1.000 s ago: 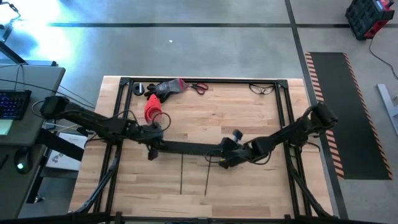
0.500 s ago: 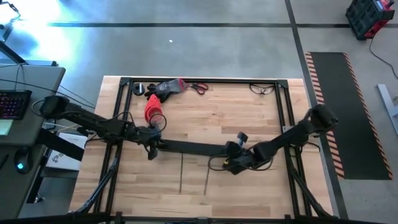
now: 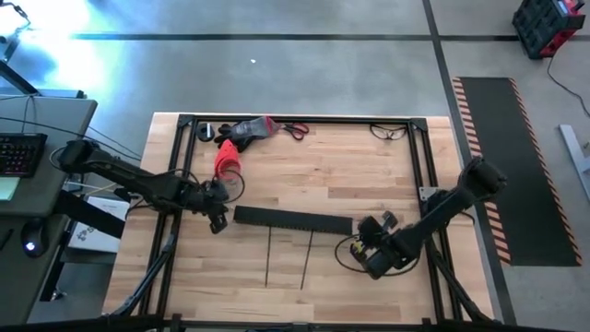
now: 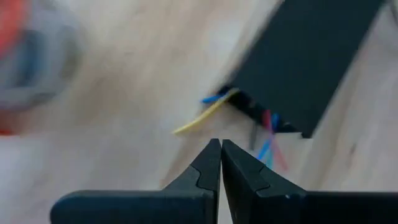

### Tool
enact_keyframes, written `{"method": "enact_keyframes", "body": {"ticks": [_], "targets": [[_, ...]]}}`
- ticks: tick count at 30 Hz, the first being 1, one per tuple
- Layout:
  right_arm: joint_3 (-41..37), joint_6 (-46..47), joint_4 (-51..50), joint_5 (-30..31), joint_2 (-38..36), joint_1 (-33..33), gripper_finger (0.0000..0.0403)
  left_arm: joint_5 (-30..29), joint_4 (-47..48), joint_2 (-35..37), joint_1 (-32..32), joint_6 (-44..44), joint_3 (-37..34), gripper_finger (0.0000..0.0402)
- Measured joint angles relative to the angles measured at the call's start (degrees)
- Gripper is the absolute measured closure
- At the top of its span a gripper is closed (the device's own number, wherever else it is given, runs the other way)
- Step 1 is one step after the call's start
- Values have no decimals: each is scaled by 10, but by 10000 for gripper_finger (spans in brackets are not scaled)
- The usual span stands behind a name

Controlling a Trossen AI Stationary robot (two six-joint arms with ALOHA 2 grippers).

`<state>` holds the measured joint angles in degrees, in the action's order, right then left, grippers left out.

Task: Ziptie cables
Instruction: Close the cable duct

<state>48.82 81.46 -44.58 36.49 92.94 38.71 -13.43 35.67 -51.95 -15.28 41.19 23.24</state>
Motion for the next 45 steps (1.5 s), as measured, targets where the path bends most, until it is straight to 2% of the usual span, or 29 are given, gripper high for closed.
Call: {"method": "enact_keyframes", "body": {"ticks": [4, 8, 13, 16, 19, 23, 27, 32, 39, 41, 45], "targets": [[-7, -4, 39, -21, 37, -7, 403, -12, -158, -23, -15, 20, -56, 402], [-7, -6, 62, -29, 66, -18, 403, -17, -249, -65, -27, 20, -75, 402], [-7, -30, 90, -34, 78, -35, 403, -29, -313, -126, -32, 10, -74, 401], [-4, -34, 79, -37, 79, -38, 403, -38, -306, -149, -32, 7, -58, 402], [9, -27, 37, -36, 76, -36, 403, -46, -255, -151, -35, 17, -41, 402], [31, -18, -34, -24, 68, -26, 403, -66, -173, -129, -43, 35, -16, 402], [38, -17, -48, -14, 67, -20, 403, -77, -125, -106, -53, 54, -11, 402], [21, -14, -2, 1, 67, -39, 403, -73, -143, -113, -55, 66, -20, 402], [17, -169, 92, 7, 67, -74, 403, -75, -199, -142, -55, 65, -48, 401], [17, -181, 87, 5, 67, -79, 403, -76, -200, -142, -55, 61, -48, 401], [31, -114, 2, 19, 62, -78, 403, -74, -193, -131, -55, 67, -45, 402]]}}
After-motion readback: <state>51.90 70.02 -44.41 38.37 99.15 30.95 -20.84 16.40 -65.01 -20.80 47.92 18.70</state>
